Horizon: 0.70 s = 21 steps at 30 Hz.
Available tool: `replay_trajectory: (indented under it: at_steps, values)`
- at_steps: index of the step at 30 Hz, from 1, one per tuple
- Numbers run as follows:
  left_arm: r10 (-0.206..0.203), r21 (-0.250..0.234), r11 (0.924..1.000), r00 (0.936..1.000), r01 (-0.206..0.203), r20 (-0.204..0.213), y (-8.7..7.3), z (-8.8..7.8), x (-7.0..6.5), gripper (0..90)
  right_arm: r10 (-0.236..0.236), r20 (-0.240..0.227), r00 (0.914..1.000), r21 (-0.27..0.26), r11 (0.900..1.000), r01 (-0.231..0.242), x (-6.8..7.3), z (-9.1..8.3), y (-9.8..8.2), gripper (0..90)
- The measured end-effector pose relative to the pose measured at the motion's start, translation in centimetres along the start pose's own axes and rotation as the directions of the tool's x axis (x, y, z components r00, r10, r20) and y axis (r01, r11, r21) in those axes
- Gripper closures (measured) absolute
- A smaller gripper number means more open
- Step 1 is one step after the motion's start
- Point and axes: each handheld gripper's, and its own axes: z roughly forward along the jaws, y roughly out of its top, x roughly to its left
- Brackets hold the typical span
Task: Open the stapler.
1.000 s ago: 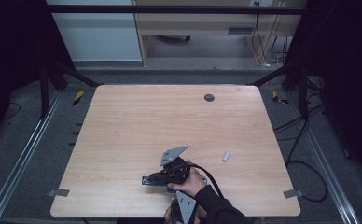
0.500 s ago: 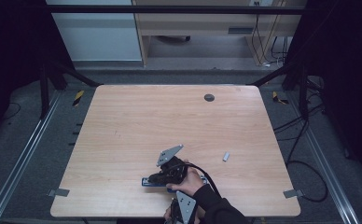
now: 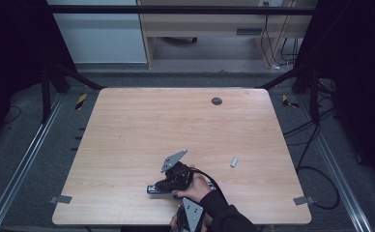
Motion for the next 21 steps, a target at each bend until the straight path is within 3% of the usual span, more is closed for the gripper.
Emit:
replay_trajectory:
  at_steps: [14, 21]
  values:
    - [-0.001, 0.0, 1.0, 1.0, 0.001, 0.001, 0.0, 0.0, 0.0, 90.0, -0.009, 0.003, 1.0, -0.021, 1.0, 0.009, 0.1, -0.3, -0.1, 90.0]
    - [-0.005, -0.001, 1.0, 1.0, 0.005, 0.006, 0.0, 0.0, 0.1, 90.0, -0.003, 0.001, 1.0, -0.079, 0.997, 0.003, 0.0, -1.2, -0.1, 90.0]
